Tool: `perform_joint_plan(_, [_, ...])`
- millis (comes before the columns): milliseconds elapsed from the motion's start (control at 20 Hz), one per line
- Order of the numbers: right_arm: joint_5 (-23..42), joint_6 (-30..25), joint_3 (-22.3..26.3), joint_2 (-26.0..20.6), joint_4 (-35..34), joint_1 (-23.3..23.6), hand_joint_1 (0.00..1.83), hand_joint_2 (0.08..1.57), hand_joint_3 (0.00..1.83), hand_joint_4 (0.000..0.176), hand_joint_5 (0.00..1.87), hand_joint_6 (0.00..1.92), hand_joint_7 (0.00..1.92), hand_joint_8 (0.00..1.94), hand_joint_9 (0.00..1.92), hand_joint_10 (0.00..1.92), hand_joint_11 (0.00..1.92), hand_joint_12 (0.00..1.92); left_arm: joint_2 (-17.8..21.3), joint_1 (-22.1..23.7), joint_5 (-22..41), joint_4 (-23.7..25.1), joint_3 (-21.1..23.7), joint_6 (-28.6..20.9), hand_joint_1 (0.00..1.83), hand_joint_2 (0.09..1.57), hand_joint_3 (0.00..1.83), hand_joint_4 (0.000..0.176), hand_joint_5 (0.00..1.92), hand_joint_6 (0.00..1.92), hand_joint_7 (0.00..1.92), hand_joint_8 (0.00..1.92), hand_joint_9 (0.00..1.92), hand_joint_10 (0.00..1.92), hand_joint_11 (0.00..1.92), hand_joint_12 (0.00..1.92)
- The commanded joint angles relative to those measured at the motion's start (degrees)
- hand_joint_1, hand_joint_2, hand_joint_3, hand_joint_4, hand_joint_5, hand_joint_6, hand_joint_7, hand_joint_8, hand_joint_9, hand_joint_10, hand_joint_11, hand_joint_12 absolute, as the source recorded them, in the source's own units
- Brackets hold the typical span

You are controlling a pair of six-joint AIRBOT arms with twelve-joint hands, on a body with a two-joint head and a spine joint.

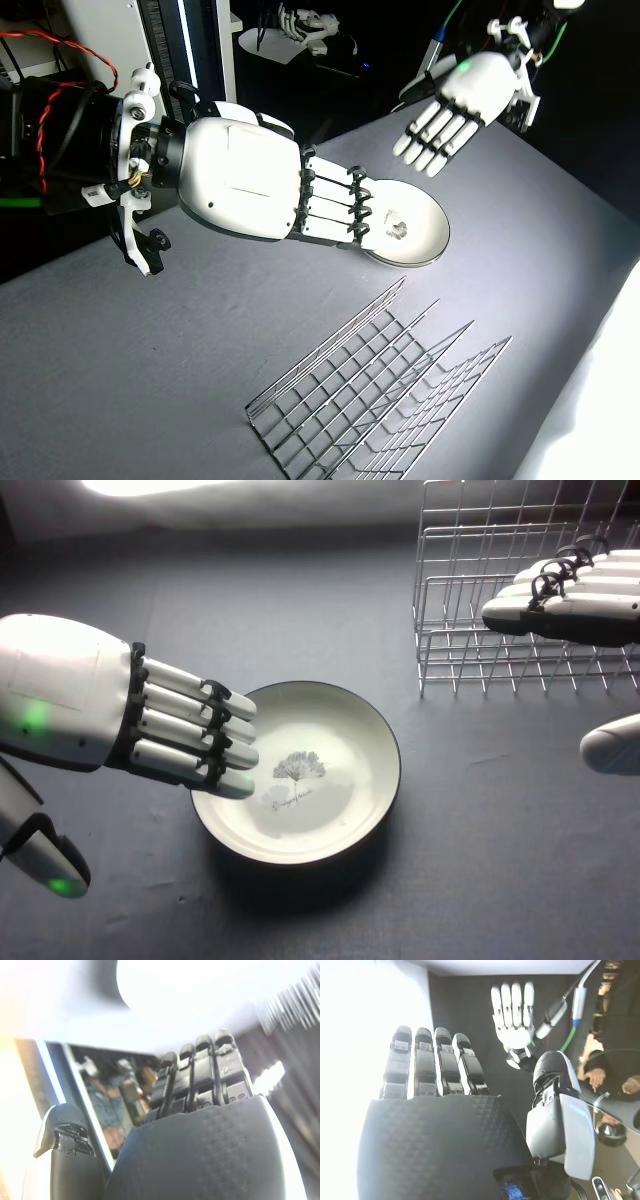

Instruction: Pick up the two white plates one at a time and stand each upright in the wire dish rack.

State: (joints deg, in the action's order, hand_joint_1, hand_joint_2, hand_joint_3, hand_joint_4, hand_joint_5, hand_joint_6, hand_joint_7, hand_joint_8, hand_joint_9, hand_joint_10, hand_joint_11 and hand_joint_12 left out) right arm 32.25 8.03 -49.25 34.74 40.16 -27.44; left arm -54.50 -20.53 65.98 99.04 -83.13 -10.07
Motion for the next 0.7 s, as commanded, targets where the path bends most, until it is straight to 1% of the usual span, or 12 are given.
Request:
perform_joint_plan(0, [5.2,-0.1,0.1,-0.3,-2.3,0.5,0.0,1.19,0.0,0.0,0.0,0.0,0.0,0.0,0.0,0.0,0.0,0.0,-0.5,-0.4,3.0,-4.8,-1.0,0.0,0.0,1.09,0.01,0.0,0.0,0.0,0.0,0.0,0.0,0.0,0.0,0.0])
perform_joint_plan(250, [5.9,-0.1,0.1,-0.3,-1.5,0.5,0.0,1.19,0.0,0.0,0.0,0.0,0.0,0.0,0.0,0.0,0.01,0.01,-5.1,-1.6,4.4,-2.6,-7.5,0.3,0.0,1.1,0.01,0.0,0.0,0.0,0.0,0.0,0.0,0.0,0.0,0.0])
perform_joint_plan(350, [6.3,-0.1,0.1,-0.3,-1.5,0.5,0.0,1.19,0.0,0.0,0.0,0.0,0.0,0.0,0.0,0.0,0.0,0.0,-6.7,-1.6,6.2,-2.3,-9.8,1.4,0.0,1.11,0.02,0.0,0.0,0.0,0.0,0.0,0.0,0.0,0.0,0.0])
perform_joint_plan(650, [6.3,-0.1,0.1,-0.3,-1.5,0.5,0.0,1.2,0.0,0.0,0.0,0.0,0.0,0.0,0.0,0.0,0.01,0.0,-8.7,-2.8,7.1,-0.9,-11.9,4.0,0.0,1.11,0.01,0.0,0.0,0.0,0.0,0.0,0.0,0.0,0.0,0.0])
